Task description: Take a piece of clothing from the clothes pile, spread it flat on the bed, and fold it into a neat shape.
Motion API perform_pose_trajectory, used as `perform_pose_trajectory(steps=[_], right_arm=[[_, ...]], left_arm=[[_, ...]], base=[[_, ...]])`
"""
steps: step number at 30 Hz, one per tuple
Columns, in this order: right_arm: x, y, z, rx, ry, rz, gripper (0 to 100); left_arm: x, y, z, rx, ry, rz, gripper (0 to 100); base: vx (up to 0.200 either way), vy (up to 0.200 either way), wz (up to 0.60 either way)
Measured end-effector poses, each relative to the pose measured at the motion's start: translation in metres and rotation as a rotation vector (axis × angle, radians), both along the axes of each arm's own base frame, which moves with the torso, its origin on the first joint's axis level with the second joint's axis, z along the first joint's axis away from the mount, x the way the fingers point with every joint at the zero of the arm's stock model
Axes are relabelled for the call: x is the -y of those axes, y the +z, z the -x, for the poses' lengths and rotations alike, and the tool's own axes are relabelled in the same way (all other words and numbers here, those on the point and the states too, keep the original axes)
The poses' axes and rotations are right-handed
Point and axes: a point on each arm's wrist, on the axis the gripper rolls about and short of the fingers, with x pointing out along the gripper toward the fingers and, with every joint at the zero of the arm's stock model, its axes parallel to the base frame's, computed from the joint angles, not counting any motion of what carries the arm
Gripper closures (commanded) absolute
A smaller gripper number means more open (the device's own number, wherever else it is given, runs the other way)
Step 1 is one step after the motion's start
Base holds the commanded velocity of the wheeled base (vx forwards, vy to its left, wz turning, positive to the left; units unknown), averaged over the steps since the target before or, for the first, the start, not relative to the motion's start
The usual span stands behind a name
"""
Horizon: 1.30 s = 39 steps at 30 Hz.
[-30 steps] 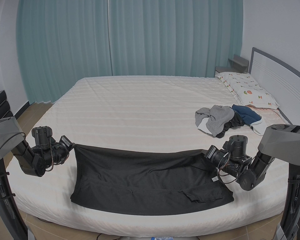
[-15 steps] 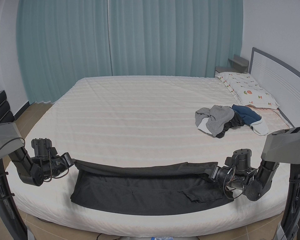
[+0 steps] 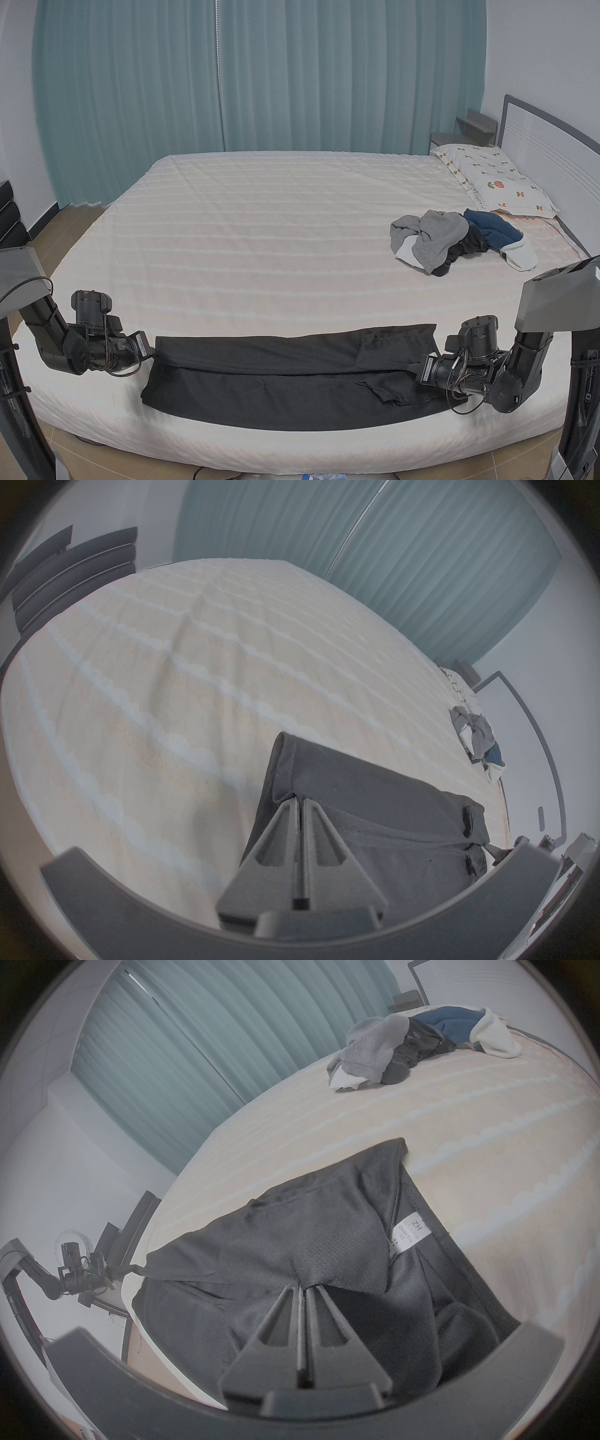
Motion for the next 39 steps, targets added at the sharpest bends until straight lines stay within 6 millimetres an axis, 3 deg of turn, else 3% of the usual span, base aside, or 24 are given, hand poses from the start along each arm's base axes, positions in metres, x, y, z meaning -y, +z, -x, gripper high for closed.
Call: perform_pose_trajectory(steps=[1, 2, 11, 19, 24, 39], right_arm=[[0.0, -0.001, 0.0, -0.002, 0.002, 0.004, 100], [0.0, -0.002, 0.001, -0.004, 0.007, 0.009, 0], [0.0, -0.004, 0.0, 0.0, 0.01, 0.012, 0], [0.011, 0.025, -0.006, 0.068, -0.038, -0.066, 0], [0.022, 0.031, -0.013, 0.088, -0.08, -0.091, 0], [0.03, 0.008, -0.039, 0.041, -0.167, -0.152, 0]], left_arm=[[0.0, -0.001, 0.001, -0.009, -0.001, -0.001, 0], [0.0, -0.002, 0.001, -0.02, -0.002, -0.001, 0], [0.001, -0.003, 0.002, -0.057, -0.005, -0.002, 0], [-0.004, 0.002, -0.003, -0.032, 0.019, 0.018, 0], [-0.005, 0.006, -0.009, -0.022, 0.077, 0.091, 0], [-0.008, -0.001, -0.032, -0.008, 0.113, 0.167, 0]], base=[[0.0, 0.0, 0.0], [0.0, 0.0, 0.0], [0.0, 0.0, 0.0], [0.0, 0.0, 0.0], [0.0, 0.0, 0.0], [0.0, 0.0, 0.0]])
